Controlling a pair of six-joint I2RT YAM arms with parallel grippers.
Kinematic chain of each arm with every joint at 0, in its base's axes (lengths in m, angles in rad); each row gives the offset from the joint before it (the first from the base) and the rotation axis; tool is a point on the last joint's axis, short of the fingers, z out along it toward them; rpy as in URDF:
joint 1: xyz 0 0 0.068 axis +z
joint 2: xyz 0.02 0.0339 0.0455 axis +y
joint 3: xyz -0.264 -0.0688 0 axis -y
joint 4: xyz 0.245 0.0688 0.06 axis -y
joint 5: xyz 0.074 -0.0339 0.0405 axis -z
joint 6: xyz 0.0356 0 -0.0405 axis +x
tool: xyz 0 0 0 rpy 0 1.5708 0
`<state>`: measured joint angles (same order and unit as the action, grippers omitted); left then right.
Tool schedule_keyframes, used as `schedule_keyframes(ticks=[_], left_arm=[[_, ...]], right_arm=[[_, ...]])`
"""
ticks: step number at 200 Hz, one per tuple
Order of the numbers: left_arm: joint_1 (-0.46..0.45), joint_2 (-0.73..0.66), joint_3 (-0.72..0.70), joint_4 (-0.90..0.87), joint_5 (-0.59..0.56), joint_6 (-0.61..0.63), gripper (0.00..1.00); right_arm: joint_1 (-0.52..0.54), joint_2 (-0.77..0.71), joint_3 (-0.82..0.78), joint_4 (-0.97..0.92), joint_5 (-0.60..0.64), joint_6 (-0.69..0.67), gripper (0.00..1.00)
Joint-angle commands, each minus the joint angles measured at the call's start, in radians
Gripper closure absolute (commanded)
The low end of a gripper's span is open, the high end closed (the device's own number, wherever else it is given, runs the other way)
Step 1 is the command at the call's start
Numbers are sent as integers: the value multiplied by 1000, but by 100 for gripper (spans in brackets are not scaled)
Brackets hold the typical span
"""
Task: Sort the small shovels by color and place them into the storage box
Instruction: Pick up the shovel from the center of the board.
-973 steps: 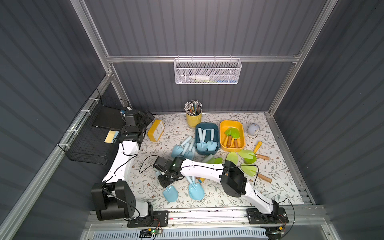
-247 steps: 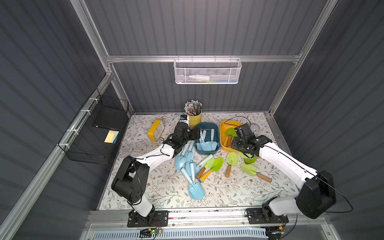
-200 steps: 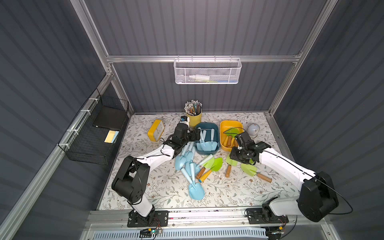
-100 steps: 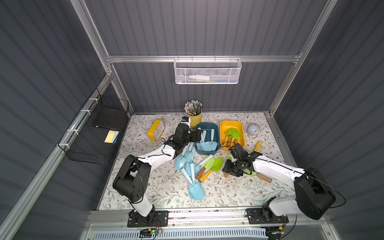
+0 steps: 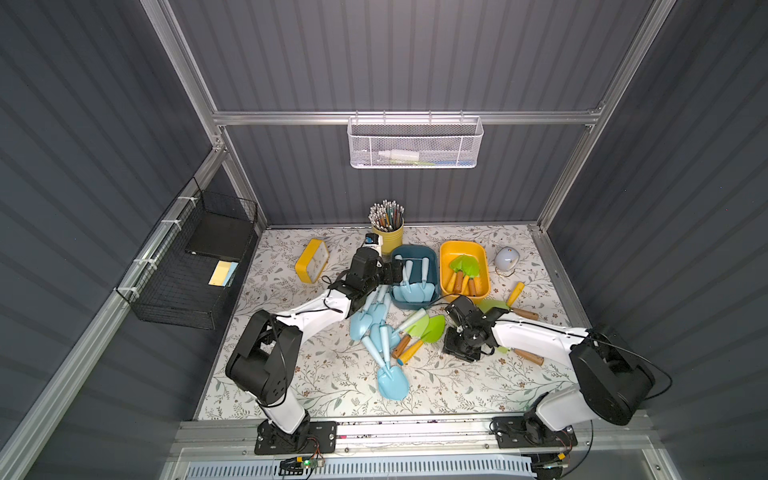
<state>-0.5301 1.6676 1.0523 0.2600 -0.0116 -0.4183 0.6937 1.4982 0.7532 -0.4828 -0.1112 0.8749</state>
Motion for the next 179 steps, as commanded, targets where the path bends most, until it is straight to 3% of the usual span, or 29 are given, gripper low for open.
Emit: schedule_keyframes(ticks=[1, 25, 42, 98, 125, 151, 179], left_arm=[[-7, 18, 21, 2, 11, 24, 8], [-8, 27, 25, 3, 16, 21, 8], [-9, 32, 30, 4, 20, 21, 8], [-8, 50, 41, 10, 27, 35, 8], [-8, 56, 48, 13, 38, 35, 8], [-8, 62, 55, 16, 38, 36, 8], [-8, 63, 67, 20, 34, 30, 9]], right_arm=[[-3, 20, -16, -23, 95, 43, 63], [-3, -21, -53, -22, 92, 70, 85], [-2, -88, -87, -9, 57, 71, 92], [-4, -505, -220, 12, -208, 101, 93], [-6, -654, -224, 28, -260, 120, 92], [-96, -651, -161, 95, -334, 89, 92], [-192, -512, -83, 251, -441, 39, 91]])
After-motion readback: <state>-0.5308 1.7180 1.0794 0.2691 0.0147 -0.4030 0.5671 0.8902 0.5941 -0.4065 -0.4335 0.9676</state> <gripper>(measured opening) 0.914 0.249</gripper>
